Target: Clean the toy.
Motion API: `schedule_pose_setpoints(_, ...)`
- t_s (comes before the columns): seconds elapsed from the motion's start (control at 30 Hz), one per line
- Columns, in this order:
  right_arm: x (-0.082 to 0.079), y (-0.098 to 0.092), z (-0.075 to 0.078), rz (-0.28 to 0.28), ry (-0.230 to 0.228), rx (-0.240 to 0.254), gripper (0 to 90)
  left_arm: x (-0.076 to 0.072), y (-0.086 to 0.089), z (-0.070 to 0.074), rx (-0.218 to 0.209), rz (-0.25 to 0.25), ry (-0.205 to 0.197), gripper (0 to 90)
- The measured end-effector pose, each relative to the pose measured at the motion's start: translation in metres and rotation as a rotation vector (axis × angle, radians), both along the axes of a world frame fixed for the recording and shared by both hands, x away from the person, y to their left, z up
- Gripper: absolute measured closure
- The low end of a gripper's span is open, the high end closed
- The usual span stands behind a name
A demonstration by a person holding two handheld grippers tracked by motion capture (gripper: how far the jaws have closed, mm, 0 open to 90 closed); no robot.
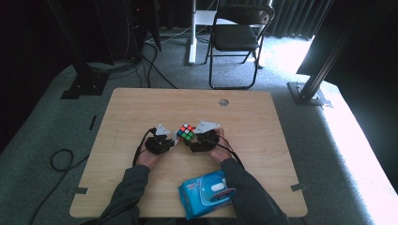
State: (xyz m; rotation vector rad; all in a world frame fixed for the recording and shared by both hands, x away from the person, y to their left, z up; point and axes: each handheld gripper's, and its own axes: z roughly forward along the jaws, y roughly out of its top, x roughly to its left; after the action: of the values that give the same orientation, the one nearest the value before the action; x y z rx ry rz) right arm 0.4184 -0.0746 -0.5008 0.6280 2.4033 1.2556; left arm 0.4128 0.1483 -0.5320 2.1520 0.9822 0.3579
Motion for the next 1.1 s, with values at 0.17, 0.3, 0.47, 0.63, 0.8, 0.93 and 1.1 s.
schedule_pose_setpoints(0.17,0.0,-0.001,0.0,-0.006,-0.002,0.004,34.2,-0.003,-0.011,0.0,0.02,-0.046,-0.005,85.3)
schedule_pose_setpoints(0.3,0.001,-0.001,0.0,-0.01,-0.002,0.004,34.2,-0.006,-0.019,0.004,0.022,-0.084,-0.017,85.4)
schedule_pose_setpoints(0.47,0.001,-0.002,0.0,-0.013,0.001,0.012,34.2,-0.01,-0.028,0.008,0.028,-0.126,-0.034,85.4)
schedule_pose_setpoints(0.63,0.002,-0.002,0.0,-0.019,0.003,0.014,34.2,-0.014,-0.035,0.006,0.024,-0.164,-0.034,85.4)
schedule_pose_setpoints(0.8,0.002,-0.002,0.0,-0.023,0.0,0.012,34.2,-0.017,-0.043,0.005,0.036,-0.207,-0.036,85.4)
schedule_pose_setpoints(0.93,0.002,-0.002,0.0,-0.023,0.005,0.011,34.2,-0.017,-0.045,0.004,0.048,-0.21,-0.037,85.4)
schedule_pose_setpoints(1.1,0.002,-0.002,0.0,-0.016,0.007,0.007,34.2,-0.014,-0.039,0.004,0.043,-0.168,-0.035,85.3)
